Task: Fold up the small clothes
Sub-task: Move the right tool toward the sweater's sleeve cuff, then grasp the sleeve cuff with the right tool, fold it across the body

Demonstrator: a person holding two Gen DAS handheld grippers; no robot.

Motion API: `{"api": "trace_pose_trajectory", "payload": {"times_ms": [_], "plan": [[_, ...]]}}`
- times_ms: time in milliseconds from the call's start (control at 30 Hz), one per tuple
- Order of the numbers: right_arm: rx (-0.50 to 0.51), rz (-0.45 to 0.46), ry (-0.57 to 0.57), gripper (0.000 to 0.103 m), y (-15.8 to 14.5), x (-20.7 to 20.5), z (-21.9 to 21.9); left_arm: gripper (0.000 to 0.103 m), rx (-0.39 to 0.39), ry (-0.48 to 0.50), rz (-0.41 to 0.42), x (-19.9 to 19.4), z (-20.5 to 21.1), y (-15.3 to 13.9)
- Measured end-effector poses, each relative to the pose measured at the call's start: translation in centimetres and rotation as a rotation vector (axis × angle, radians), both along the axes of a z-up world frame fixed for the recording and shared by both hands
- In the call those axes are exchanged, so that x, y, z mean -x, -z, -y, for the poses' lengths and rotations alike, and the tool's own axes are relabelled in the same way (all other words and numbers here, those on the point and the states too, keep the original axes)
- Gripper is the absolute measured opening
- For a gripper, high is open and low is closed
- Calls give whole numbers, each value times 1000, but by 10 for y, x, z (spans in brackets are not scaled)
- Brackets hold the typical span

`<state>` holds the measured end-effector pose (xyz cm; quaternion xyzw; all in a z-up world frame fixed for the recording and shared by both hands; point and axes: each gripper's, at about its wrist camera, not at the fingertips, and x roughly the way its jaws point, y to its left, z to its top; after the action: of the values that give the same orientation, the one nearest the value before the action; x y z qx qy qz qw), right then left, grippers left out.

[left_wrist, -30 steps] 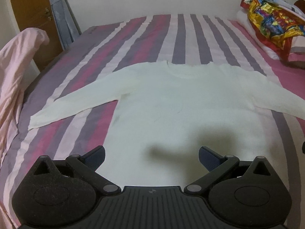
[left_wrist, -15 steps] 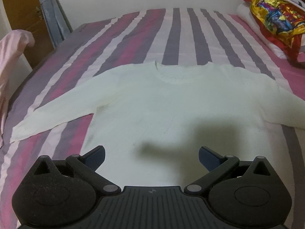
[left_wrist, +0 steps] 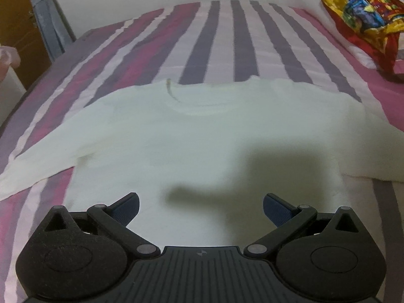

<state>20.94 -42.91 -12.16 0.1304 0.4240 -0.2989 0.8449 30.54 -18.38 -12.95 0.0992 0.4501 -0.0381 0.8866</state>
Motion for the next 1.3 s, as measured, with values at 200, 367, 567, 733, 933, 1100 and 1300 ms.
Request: {"api": "trace_pose_trajectory", "payload": {"times_ms": [200, 367, 567, 733, 933, 1100, 1300], "plan": [[-38, -13, 140, 65, 10, 18, 63, 103, -7, 32, -5, -4, 24, 6], [-81, -19, 229, 63, 21, 29, 102, 103, -26, 42, -7, -9, 35, 13], [-120, 14, 290, 63, 35, 28, 131, 103, -44, 36, -12, -16, 38, 20], [-157, 69, 337, 62, 38, 22, 153, 103, -56, 23, -8, -22, 34, 24], [-147, 101, 367, 48, 37, 17, 166, 103, -46, 1, -15, -30, 22, 27], [-102, 119, 338, 19, 36, 14, 169, 103, -48, -11, -15, -32, 12, 26], [-61, 246, 233, 8, 18, 15, 152, 103, -58, -23, 9, -27, -12, 17]]}}
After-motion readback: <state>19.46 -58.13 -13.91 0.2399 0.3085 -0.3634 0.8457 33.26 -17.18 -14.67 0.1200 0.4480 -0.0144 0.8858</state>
